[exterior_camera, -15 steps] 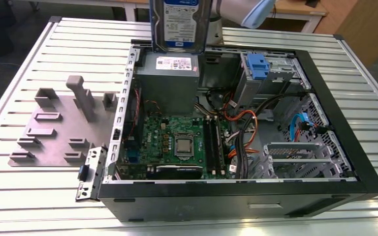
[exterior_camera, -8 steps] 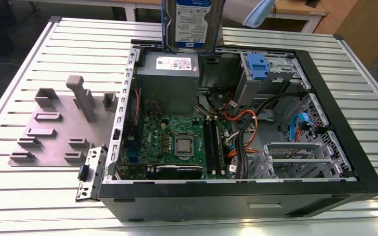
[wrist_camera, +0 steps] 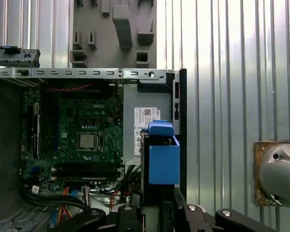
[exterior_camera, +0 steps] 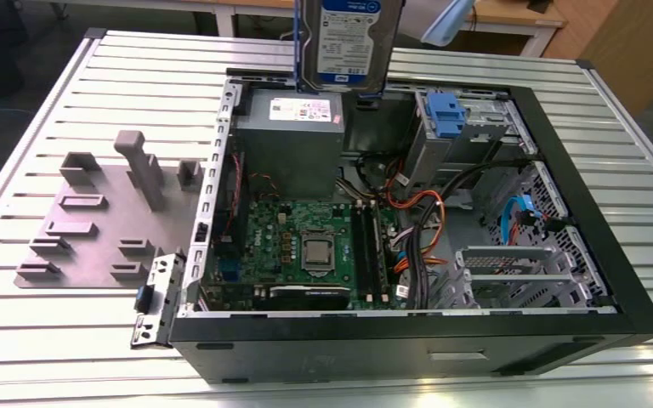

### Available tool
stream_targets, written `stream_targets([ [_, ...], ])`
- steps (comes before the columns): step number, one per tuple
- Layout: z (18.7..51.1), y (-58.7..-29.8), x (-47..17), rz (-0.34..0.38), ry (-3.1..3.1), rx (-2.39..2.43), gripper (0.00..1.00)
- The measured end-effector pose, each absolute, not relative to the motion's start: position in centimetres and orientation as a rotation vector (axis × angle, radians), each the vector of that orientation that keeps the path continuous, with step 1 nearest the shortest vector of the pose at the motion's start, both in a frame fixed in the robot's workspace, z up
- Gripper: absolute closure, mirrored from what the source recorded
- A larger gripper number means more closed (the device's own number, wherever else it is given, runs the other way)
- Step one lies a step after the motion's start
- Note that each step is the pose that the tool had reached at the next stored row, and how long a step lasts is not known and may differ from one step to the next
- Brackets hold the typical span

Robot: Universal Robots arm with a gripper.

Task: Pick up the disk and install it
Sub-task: 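Pick up the disk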

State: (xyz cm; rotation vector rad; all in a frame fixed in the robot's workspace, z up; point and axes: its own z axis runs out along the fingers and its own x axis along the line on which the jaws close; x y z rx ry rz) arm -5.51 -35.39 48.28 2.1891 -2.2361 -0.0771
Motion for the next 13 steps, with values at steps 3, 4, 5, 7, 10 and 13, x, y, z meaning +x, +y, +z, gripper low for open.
stream_targets([
  [3,48.3,-35.4,-5.4,-0.077,-2.236,2.189,0.65],
  [4,48.3,-35.4,-5.4,-0.077,-2.236,2.189,0.65],
  [5,48.3,-35.4,-5.3,-0.077,-2.236,2.189,0.65],
  [7,48.3,-35.4,-5.3,-0.077,-2.236,2.189,0.65],
  [10,48.3,-35.9,-5.3,-0.077,-2.236,2.189,0.65],
  [13,48.3,-36.8,-5.3,-0.077,-2.236,2.189,0.65],
])
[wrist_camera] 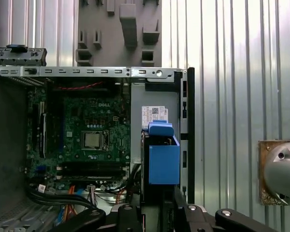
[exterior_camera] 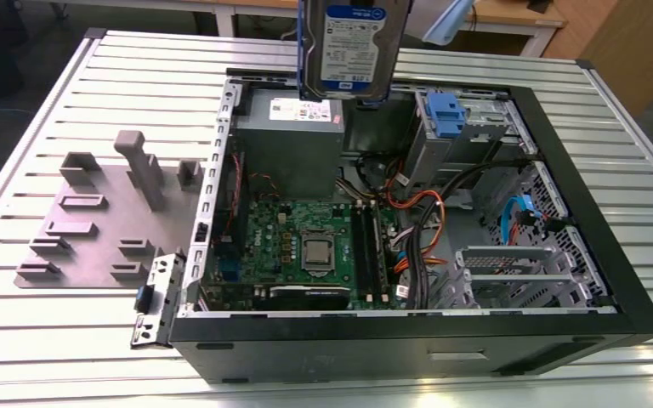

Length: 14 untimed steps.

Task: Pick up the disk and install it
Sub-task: 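Pick up the disk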

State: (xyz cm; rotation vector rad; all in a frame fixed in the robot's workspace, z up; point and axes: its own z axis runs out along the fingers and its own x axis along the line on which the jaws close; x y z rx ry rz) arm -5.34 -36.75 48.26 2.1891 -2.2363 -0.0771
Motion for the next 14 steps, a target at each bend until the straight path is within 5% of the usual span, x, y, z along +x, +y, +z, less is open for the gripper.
stream_targets([
  [14,48.1,-42.4,-5.3,-0.077,-2.236,2.189,0.65],
])
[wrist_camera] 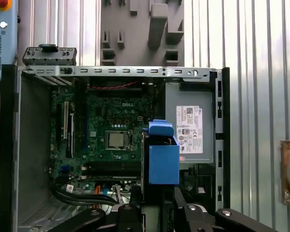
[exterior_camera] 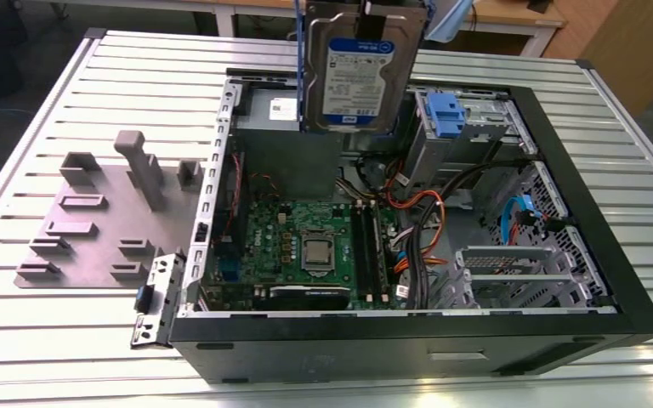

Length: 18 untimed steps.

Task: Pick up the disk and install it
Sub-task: 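Pick up the disk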

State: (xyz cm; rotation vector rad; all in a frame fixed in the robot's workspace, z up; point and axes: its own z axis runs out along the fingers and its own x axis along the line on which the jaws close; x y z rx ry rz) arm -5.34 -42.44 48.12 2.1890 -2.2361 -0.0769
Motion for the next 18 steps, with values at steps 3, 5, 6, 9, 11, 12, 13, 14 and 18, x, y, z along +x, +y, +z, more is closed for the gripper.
stream_targets([
  [3,48.1,-43.7,-5.3,-0.077,-2.236,2.189,0.65],
  [5,48.1,-44.5,-5.3,-0.077,-2.236,2.189,0.65],
  [6,48.1,-44.9,-5.3,-0.077,-2.236,2.189,0.65],
  [9,48.0,-45.7,-5.3,-0.077,-2.236,2.189,0.65],
  [11,48.0,-46.1,-5.3,-0.077,-2.236,2.189,0.65],
  [12,48.0,-46.2,-5.3,-0.077,-2.236,2.189,0.65],
  [13,48.0,-46.2,-5.3,-0.077,-2.236,2.189,0.65],
  [14,48.0,-46.2,-5.3,-0.077,-2.236,2.189,0.65],
  [18,48.0,-46.2,-5.3,-0.077,-2.236,2.189,0.65],
])
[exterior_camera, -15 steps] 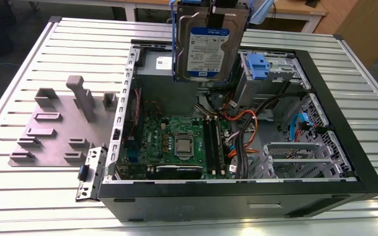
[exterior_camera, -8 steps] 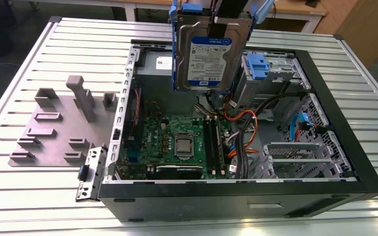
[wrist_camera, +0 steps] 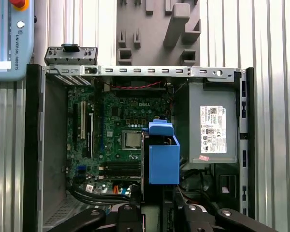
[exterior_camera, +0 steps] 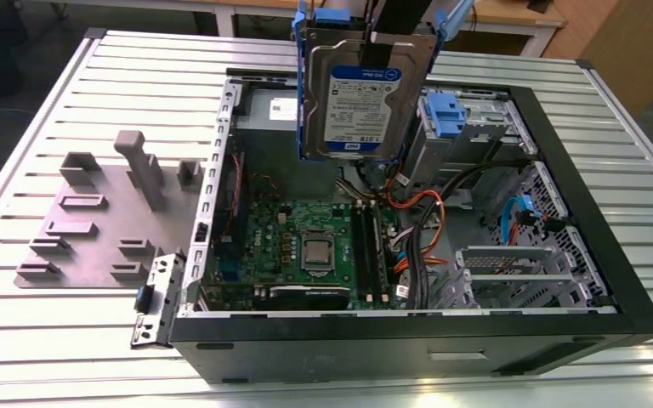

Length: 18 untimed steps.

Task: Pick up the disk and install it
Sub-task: 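Pick up the disk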

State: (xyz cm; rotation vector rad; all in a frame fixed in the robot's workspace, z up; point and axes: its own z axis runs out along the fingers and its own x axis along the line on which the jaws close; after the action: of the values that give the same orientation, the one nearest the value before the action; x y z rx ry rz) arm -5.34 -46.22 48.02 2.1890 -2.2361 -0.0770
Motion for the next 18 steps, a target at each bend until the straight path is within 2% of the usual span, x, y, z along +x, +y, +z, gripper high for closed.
stream_targets([
  [18,48.0,-47.5,-5.3,-0.077,-2.236,2.189,0.65],
])
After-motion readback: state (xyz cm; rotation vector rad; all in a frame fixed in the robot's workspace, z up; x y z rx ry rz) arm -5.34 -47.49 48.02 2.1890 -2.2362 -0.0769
